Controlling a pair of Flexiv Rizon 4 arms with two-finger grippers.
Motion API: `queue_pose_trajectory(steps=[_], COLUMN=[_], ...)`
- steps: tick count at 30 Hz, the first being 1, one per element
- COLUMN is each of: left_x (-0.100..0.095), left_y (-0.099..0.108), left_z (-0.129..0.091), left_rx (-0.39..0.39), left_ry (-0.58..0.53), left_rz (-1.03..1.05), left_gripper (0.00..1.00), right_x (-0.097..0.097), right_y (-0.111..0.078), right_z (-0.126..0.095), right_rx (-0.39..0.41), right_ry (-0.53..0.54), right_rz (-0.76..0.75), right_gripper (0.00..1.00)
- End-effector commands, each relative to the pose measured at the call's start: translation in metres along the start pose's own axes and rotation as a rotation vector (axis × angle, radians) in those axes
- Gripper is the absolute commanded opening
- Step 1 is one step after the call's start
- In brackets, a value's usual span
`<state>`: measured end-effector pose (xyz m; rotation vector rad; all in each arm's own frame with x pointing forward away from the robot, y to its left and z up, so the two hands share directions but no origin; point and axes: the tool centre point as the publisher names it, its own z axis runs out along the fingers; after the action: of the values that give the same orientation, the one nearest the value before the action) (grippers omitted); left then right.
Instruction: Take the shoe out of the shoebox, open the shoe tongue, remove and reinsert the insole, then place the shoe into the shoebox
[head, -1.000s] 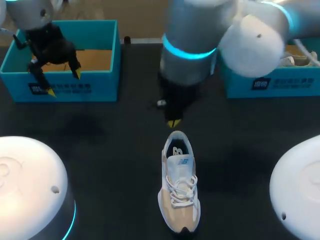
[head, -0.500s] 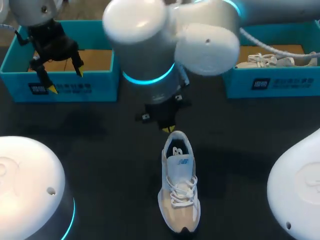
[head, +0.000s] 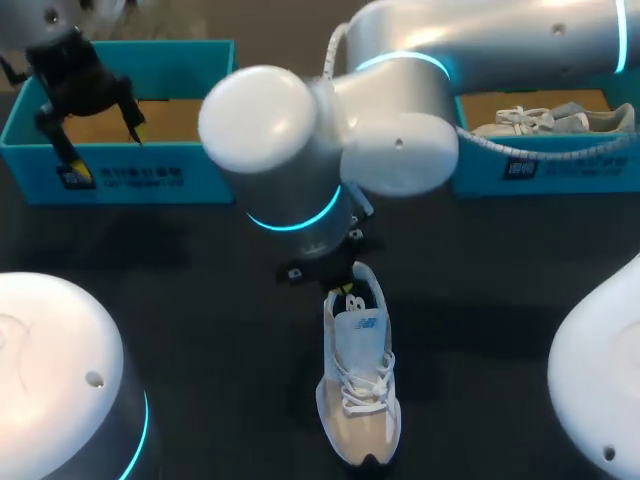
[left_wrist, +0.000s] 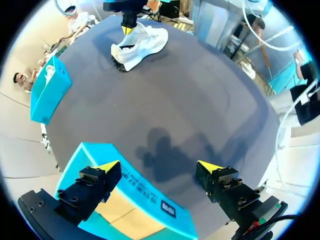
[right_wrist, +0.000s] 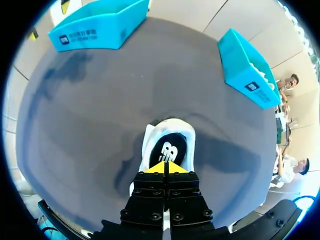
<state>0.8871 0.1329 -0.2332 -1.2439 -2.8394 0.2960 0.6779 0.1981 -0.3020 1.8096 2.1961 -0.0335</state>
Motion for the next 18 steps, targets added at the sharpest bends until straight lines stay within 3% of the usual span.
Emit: queue_pose_trajectory(steps=[1,18], left_x=[-0.012,-0.012], left_y=[0.014,0.014], left_z=[-0.002,-0.002], left_rx=[0.002,0.002], left_ry=[0.038,0.038], left_rz=[0.002,0.002], left_gripper=[1.0,1.0], right_x=[-0.005,-0.018], right_y=[-0.002,0.007], right_z=[0.019,0.073], right_rx=[0.0,0.033], right_ry=[0.021,-0.069], right_rz=[-0.001,-0.001], right_gripper=[0.0,0.0])
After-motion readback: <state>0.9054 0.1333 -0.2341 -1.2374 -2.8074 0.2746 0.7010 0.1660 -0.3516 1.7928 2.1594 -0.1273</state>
